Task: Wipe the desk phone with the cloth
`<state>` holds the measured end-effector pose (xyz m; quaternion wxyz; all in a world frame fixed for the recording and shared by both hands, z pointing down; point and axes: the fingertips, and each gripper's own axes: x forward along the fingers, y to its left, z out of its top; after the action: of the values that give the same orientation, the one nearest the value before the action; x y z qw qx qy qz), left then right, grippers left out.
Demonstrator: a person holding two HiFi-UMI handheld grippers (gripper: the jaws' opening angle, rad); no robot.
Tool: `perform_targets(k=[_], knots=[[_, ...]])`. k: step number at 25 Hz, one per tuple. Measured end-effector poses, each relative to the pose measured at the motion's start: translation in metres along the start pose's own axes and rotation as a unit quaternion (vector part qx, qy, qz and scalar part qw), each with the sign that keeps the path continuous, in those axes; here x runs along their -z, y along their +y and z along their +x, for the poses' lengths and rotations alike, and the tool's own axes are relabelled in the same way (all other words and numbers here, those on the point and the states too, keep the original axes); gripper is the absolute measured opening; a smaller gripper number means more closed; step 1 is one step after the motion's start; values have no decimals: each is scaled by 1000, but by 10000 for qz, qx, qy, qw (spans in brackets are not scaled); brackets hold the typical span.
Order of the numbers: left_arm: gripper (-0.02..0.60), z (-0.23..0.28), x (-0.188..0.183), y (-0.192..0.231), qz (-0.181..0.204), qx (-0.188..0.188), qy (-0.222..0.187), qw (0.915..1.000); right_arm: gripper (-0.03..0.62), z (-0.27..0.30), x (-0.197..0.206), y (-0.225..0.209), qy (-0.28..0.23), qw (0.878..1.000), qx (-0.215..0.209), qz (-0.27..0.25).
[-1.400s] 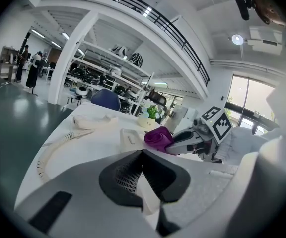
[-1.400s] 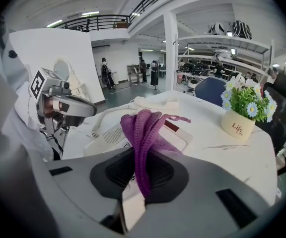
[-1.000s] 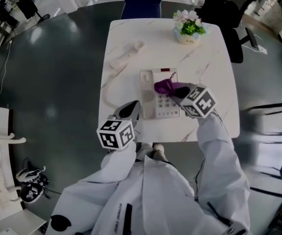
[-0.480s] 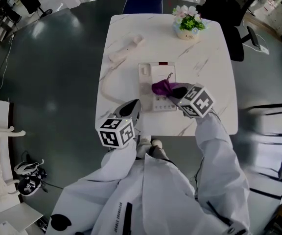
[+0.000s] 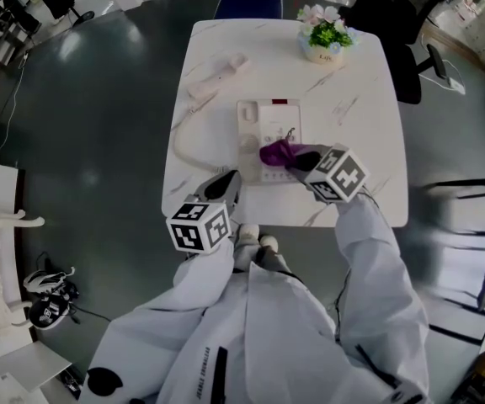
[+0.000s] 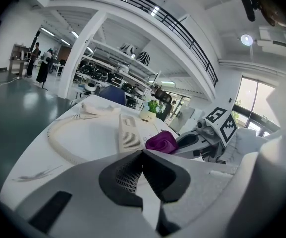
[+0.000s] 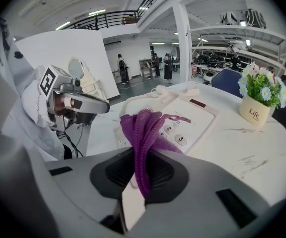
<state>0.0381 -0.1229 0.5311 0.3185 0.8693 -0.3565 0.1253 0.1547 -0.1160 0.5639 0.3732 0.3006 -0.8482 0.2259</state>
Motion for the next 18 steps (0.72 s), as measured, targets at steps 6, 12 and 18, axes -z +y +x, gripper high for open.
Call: perform_targets(k=[6,12,18], knots=[[-2,-6,7,-7,-20,-24,-18,10000,38,1,9,11,54,9999,-97,-17],[-2,-11,11,-13,-19,-60,-32,10000,38,1,17,19,50,9999,-163,-6],[-3,-15,15,-17,-33,-105,-70,9999,38,0,23,26,63,9997,-221,-20]])
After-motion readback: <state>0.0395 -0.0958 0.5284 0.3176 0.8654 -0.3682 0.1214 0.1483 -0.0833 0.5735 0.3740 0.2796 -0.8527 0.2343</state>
